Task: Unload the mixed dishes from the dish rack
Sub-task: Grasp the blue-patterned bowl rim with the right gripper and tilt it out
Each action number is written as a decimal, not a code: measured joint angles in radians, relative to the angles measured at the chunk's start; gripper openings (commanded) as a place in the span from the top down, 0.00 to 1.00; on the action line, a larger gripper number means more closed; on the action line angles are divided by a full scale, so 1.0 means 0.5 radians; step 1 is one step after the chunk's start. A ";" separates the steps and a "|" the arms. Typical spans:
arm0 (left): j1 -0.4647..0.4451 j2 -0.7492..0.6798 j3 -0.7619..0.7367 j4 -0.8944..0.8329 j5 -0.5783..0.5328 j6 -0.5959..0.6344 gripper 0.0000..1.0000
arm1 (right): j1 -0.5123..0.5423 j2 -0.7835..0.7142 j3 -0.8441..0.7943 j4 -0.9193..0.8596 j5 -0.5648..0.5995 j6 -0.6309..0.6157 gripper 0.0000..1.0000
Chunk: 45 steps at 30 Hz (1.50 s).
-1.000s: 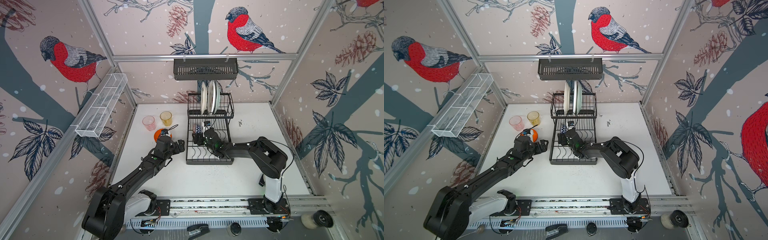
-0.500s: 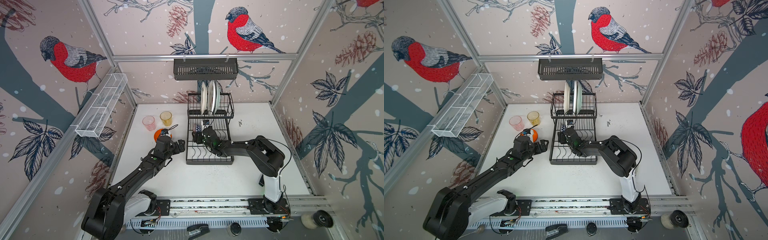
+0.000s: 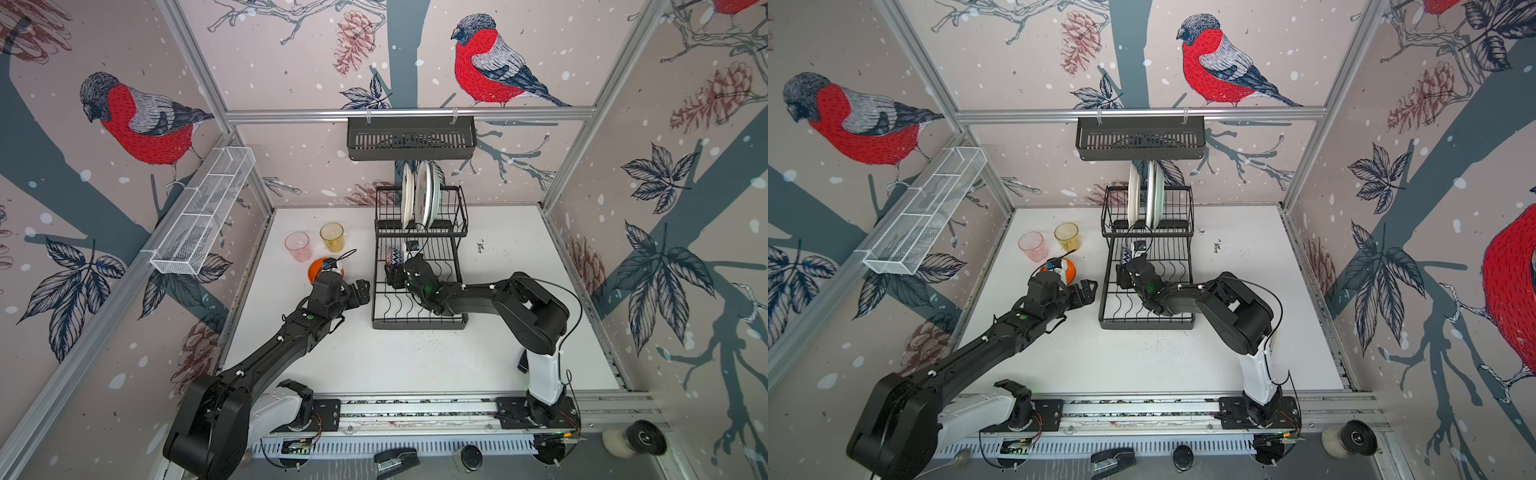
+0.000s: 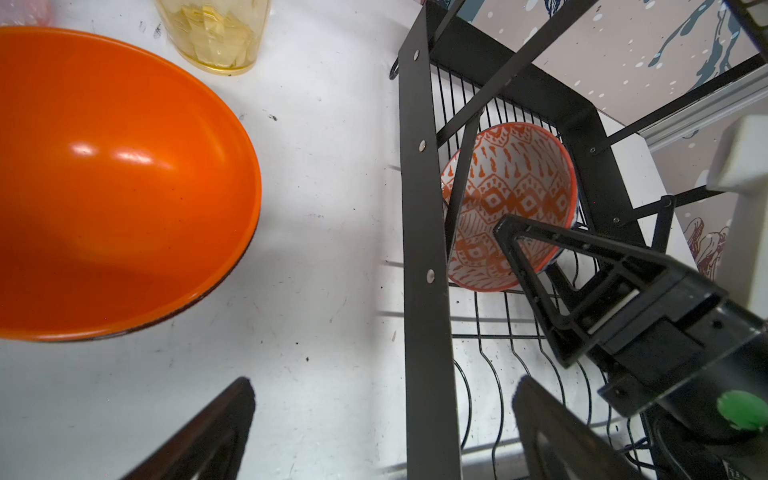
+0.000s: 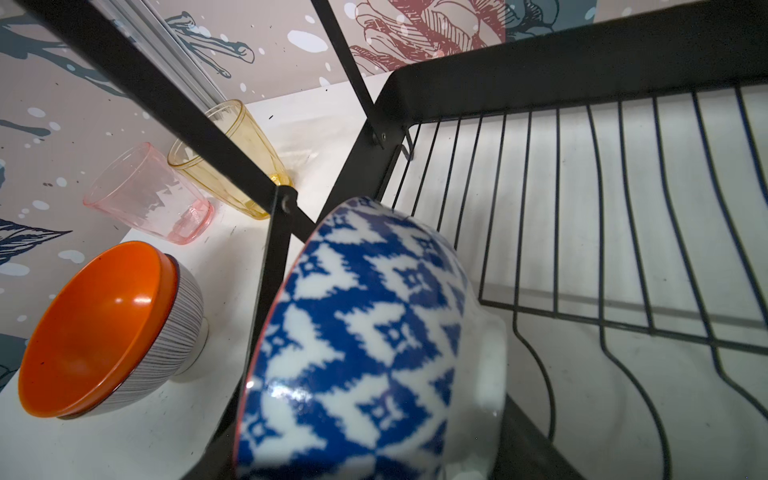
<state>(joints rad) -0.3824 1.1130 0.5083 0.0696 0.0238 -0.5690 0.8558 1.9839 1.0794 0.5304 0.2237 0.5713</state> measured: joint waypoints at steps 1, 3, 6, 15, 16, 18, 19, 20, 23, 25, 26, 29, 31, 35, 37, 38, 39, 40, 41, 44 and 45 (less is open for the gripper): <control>0.000 0.000 0.000 0.000 0.000 0.000 0.03 | 0.008 -0.001 0.003 -0.008 0.018 -0.008 0.45; 0.000 0.002 0.000 0.001 0.000 0.000 0.03 | 0.028 -0.005 0.010 -0.024 0.066 -0.046 0.46; 0.000 0.009 0.000 0.001 0.000 0.000 0.03 | 0.053 -0.022 0.011 -0.053 0.129 -0.074 0.46; 0.000 0.040 0.000 0.007 0.000 0.000 0.03 | 0.095 -0.070 0.002 -0.118 0.296 -0.146 0.46; 0.000 0.044 0.000 0.010 0.000 0.000 0.03 | 0.100 -0.080 -0.005 -0.122 0.308 -0.147 0.46; 0.000 0.050 0.000 0.017 0.000 0.000 0.03 | 0.108 -0.105 -0.021 -0.136 0.334 -0.153 0.46; 0.000 0.055 0.000 0.018 0.000 0.000 0.03 | 0.110 -0.117 -0.027 -0.149 0.340 -0.153 0.47; 0.000 0.060 0.000 0.021 0.000 0.000 0.03 | 0.111 -0.125 -0.028 -0.162 0.343 -0.153 0.47; 0.000 0.077 0.000 0.040 0.000 0.001 0.03 | 0.114 -0.158 -0.047 -0.179 0.362 -0.153 0.47; 0.000 0.086 0.000 0.045 0.001 0.001 0.03 | 0.115 -0.192 -0.073 -0.179 0.372 -0.153 0.48; 0.000 0.090 0.000 0.045 0.001 0.001 0.03 | 0.117 -0.205 -0.085 -0.179 0.377 -0.153 0.48; 0.000 0.097 0.000 0.045 0.002 0.002 0.03 | 0.118 -0.251 -0.123 -0.179 0.384 -0.152 0.49; 0.000 0.097 0.000 0.046 0.002 0.002 0.03 | 0.118 -0.286 -0.153 -0.179 0.381 -0.146 0.50; 0.000 0.100 0.000 0.050 0.006 0.018 0.03 | 0.118 -0.363 -0.210 -0.189 0.337 -0.094 0.50; 0.000 0.106 0.003 0.052 0.029 0.033 0.03 | 0.118 -0.423 -0.251 -0.190 0.314 -0.083 0.50; 0.000 0.106 0.005 0.053 0.053 0.037 0.03 | 0.118 -0.450 -0.269 -0.190 0.298 -0.071 0.50; 0.000 0.105 0.006 0.059 0.059 0.037 0.03 | 0.117 -0.480 -0.291 -0.191 0.283 -0.038 0.50; 0.000 0.105 0.011 0.060 0.066 0.037 0.03 | 0.117 -0.510 -0.312 -0.192 0.268 -0.040 0.50; 0.000 0.104 0.017 0.060 0.076 0.037 0.03 | 0.117 -0.540 -0.333 -0.192 0.249 -0.033 0.50; 0.000 0.083 0.021 0.063 0.117 0.035 0.03 | 0.106 -0.640 -0.404 -0.189 0.195 0.018 0.50; 0.000 0.074 0.021 0.066 0.148 0.029 0.03 | 0.101 -0.679 -0.438 -0.189 0.163 0.032 0.50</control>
<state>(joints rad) -0.3824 1.1500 0.5190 0.1028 0.0978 -0.5545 0.9062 1.6444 0.8604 0.4358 0.3054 0.5873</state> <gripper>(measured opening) 0.972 0.691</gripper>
